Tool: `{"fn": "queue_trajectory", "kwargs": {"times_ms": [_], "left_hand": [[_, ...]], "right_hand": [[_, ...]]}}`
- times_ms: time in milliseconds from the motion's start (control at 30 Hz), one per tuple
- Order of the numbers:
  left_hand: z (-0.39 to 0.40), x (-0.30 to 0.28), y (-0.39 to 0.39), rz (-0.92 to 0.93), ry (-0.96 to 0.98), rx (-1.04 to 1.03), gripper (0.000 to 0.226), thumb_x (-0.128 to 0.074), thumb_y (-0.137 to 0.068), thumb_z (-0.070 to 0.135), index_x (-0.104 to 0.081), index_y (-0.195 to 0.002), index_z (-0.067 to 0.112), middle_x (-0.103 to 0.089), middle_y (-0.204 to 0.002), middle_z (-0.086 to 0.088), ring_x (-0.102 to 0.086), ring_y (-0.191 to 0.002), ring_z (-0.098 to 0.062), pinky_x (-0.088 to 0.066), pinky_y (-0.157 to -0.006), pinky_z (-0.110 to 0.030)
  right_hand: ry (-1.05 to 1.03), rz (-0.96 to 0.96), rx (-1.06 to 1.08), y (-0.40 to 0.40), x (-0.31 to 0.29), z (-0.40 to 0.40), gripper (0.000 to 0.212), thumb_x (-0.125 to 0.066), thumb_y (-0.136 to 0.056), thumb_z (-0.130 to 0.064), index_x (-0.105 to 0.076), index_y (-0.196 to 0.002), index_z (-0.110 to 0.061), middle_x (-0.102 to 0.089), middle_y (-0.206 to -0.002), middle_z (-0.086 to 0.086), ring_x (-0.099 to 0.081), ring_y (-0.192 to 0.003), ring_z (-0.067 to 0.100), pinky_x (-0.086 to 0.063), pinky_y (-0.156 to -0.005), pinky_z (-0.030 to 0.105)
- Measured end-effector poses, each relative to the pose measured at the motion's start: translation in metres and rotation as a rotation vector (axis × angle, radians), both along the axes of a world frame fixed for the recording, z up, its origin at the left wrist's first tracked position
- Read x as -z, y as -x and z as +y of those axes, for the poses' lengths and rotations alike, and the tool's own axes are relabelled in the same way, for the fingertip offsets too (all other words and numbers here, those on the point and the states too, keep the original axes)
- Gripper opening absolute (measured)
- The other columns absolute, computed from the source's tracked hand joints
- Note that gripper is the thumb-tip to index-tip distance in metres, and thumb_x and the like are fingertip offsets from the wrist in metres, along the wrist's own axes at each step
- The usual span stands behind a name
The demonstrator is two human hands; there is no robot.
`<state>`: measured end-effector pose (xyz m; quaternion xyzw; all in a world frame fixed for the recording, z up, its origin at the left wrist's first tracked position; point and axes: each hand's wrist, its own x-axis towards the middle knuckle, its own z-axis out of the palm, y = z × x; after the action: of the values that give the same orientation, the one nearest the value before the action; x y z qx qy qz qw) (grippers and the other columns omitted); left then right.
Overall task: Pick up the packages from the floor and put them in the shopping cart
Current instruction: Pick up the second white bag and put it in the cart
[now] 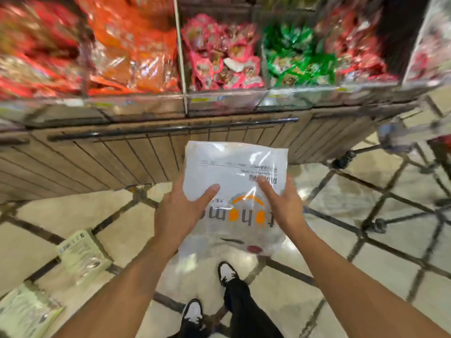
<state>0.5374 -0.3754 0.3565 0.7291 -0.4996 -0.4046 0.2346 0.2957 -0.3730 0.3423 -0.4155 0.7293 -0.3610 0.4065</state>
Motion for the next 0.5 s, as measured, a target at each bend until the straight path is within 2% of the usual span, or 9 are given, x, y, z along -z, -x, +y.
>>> {"fn": "queue_trajectory", "kwargs": {"times_ms": [67, 100, 167, 233, 367, 500], "left_hand": [[-0.007, -0.061, 0.022, -0.014, 0.076, 0.091, 0.075, -0.061, -0.073, 0.089, -0.056, -0.125, 0.036, -0.071, -0.111, 0.003, -0.068, -0.106, -0.029, -0.052, -0.075, -0.035], [-0.012, -0.090, 0.033, -0.011, 0.107, 0.145, 0.075, -0.060, -0.073, 0.089, -0.056, -0.126, 0.035, -0.072, -0.110, 0.000, -0.068, -0.106, -0.031, -0.052, -0.075, -0.036], [-0.020, -0.146, 0.057, -0.002, 0.152, 0.239, 0.084, -0.058, -0.073, 0.091, -0.056, -0.136, 0.035, -0.073, -0.120, -0.004, -0.067, -0.113, -0.034, -0.054, -0.088, -0.042], [-0.022, -0.198, 0.084, 0.021, 0.234, 0.326, 0.085, -0.058, -0.075, 0.090, -0.057, -0.140, 0.037, -0.073, -0.127, -0.002, -0.066, -0.118, -0.032, -0.053, -0.097, -0.045], [-0.017, -0.285, 0.147, 0.112, 0.384, 0.507, 0.089, -0.054, -0.071, 0.089, -0.063, -0.135, 0.029, -0.074, -0.126, -0.003, -0.068, -0.117, -0.031, -0.054, -0.099, -0.048], [0.001, -0.344, 0.218, 0.097, 0.495, 0.618, 0.095, -0.045, -0.064, 0.096, -0.065, -0.130, 0.031, -0.076, -0.117, -0.001, -0.070, -0.109, -0.031, -0.055, -0.092, -0.044]], "right_hand": [[0.088, 0.044, 0.076, 0.021, -0.065, 0.016, 0.046, -0.075, -0.090, -0.058, -0.055, -0.129, -0.043, -0.066, -0.101, -0.037, -0.060, -0.087, -0.030, -0.044, -0.069, -0.002], [0.131, 0.059, 0.107, 0.030, -0.096, 0.023, 0.048, -0.073, -0.091, -0.059, -0.057, -0.132, -0.042, -0.067, -0.107, -0.035, -0.063, -0.095, -0.023, -0.046, -0.074, 0.002], [0.182, 0.080, 0.162, 0.051, -0.154, 0.036, 0.053, -0.070, -0.093, -0.060, -0.061, -0.138, -0.034, -0.071, -0.119, -0.024, -0.068, -0.112, 0.001, -0.053, -0.091, 0.024], [0.237, 0.098, 0.207, 0.075, -0.207, 0.050, 0.052, -0.069, -0.096, -0.056, -0.064, -0.139, -0.027, -0.073, -0.128, -0.010, -0.068, -0.121, 0.015, -0.054, -0.104, 0.043], [0.315, 0.140, 0.348, 0.124, -0.296, 0.085, 0.050, -0.068, -0.096, -0.057, -0.066, -0.138, -0.030, -0.073, -0.130, -0.007, -0.068, -0.122, 0.018, -0.051, -0.105, 0.042], [0.367, 0.151, 0.540, 0.176, -0.352, 0.133, 0.062, -0.068, -0.089, -0.069, -0.066, -0.137, -0.029, -0.074, -0.128, -0.005, -0.069, -0.116, 0.018, -0.054, -0.091, 0.036]]}}
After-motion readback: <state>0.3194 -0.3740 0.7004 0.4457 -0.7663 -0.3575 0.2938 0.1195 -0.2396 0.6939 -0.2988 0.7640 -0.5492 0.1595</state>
